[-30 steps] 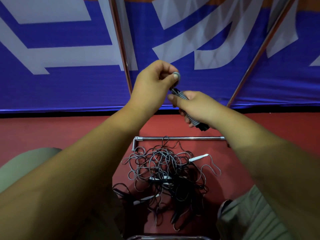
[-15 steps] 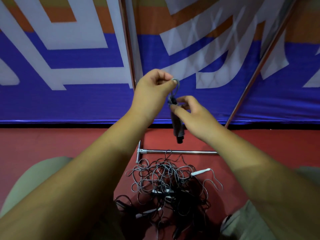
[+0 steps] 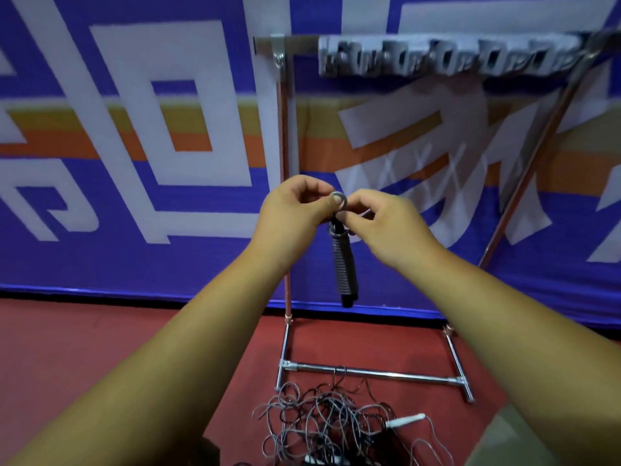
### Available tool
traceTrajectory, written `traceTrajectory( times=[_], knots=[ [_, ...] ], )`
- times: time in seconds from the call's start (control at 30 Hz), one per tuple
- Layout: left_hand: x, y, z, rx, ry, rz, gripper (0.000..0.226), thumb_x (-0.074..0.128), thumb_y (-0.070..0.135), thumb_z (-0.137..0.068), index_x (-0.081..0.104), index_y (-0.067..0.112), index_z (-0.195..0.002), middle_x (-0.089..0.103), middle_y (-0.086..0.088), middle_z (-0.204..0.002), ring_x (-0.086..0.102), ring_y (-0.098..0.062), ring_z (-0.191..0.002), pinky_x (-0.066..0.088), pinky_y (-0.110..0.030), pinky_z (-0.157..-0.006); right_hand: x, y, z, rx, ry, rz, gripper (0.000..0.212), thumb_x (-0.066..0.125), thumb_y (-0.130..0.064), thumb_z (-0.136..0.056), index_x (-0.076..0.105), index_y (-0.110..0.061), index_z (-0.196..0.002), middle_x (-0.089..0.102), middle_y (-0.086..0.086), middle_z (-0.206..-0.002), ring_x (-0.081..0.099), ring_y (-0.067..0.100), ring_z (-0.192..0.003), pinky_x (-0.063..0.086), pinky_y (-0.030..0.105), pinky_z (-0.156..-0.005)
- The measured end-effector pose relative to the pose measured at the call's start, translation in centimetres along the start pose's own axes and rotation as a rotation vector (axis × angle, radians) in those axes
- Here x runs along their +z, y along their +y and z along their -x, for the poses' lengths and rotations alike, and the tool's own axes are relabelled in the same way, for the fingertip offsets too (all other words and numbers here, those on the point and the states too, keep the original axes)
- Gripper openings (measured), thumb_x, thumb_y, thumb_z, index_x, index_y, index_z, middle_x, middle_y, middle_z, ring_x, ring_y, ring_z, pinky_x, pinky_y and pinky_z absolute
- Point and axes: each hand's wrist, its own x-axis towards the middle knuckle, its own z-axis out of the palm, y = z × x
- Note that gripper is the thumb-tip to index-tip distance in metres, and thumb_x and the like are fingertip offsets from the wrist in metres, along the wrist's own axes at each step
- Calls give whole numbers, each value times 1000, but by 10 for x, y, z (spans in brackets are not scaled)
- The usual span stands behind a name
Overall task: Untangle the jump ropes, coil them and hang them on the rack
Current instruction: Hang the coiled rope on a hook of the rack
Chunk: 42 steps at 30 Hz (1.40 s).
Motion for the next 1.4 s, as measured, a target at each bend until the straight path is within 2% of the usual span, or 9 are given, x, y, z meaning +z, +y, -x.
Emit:
traceTrajectory(
  times=[0.23, 0.3, 0.5, 0.67, 0.9, 1.03, 1.13, 1.27, 1.4],
  knots=[
    [-17, 44, -61, 75, 27, -68, 10, 76, 15, -93, 74, 20, -102, 78, 0, -95, 75, -16, -90, 61, -31, -79, -31, -50, -71, -54, 101, 6, 5, 77, -28, -97, 79, -24, -94, 77, -6, -83, 74, 9, -77, 58, 29, -67],
    [-18, 58, -79, 90, 49, -49, 11, 74, 14, -93, 73, 17, -103, 78, -3, -98, 75, -15, -90, 61, -30, -77, -39, -63, -91, -27, 115, -46, 6, 77, -22, -97, 80, -18, -95, 78, -2, -82, 75, 9, -73, 56, 24, -61],
    [-14, 84, -139, 65, 85, -40, 6, 73, 24, -93, 73, 24, -100, 78, -3, -99, 76, -24, -96, 63, -51, -90, -56, -89, -142, 32, 155, -102, 10, 77, -27, -98, 81, -19, -94, 79, -1, -84, 78, 14, -74, 63, 29, -63],
    [-9, 96, -182, 24, 110, -26, 8, 70, 19, -92, 77, 19, -88, 79, -12, -92, 77, -33, -93, 63, -55, -87, -57, -96, -181, 157, 161, -203, 9, 75, -29, -100, 77, -21, -104, 79, 4, -98, 77, 18, -82, 66, 40, -72],
    [2, 83, -224, -145, 149, -22, 14, 63, 2, -86, 76, 1, -87, 72, -24, -82, 70, -31, -70, 64, -57, -78, -44, -89, -224, 375, 155, -245, 24, 76, -27, -100, 75, -8, -116, 78, 12, -98, 73, 19, -75, 61, 35, -60],
    [7, 58, -226, -130, 171, -13, 9, 63, 11, -78, 69, 14, -72, 63, -14, -68, 61, -26, -63, 62, -46, -71, -33, -64, -225, 351, 105, -243, 21, 72, -27, -103, 74, -12, -117, 77, 12, -98, 71, 22, -77, 60, 37, -64],
    [6, 43, -218, -37, 165, 35, 11, 69, 25, -79, 72, 17, -87, 73, -6, -80, 65, -22, -71, 60, -43, -75, -26, -46, -221, 250, 131, -351, 13, 71, -24, -102, 75, -18, -112, 77, 11, -96, 67, 21, -73, 50, 30, -51],
    [3, 21, -208, 25, 196, 143, 20, 68, 14, -83, 70, 17, -102, 77, -8, -100, 70, -19, -84, 60, -41, -78, -11, -24, -209, 241, 234, -359, 8, 65, -21, -102, 71, -19, -107, 74, 10, -87, 68, 21, -68, 58, 36, -53],
    [1, -28, -187, -78, 215, 216, 16, 58, 2, -92, 66, 15, -98, 75, -8, -97, 66, -14, -74, 55, -35, -69, 24, 26, -179, 317, 238, -342, 13, 59, -17, -99, 70, -20, -92, 70, 3, -77, 62, 14, -56, 57, 33, -52]
  ],
)
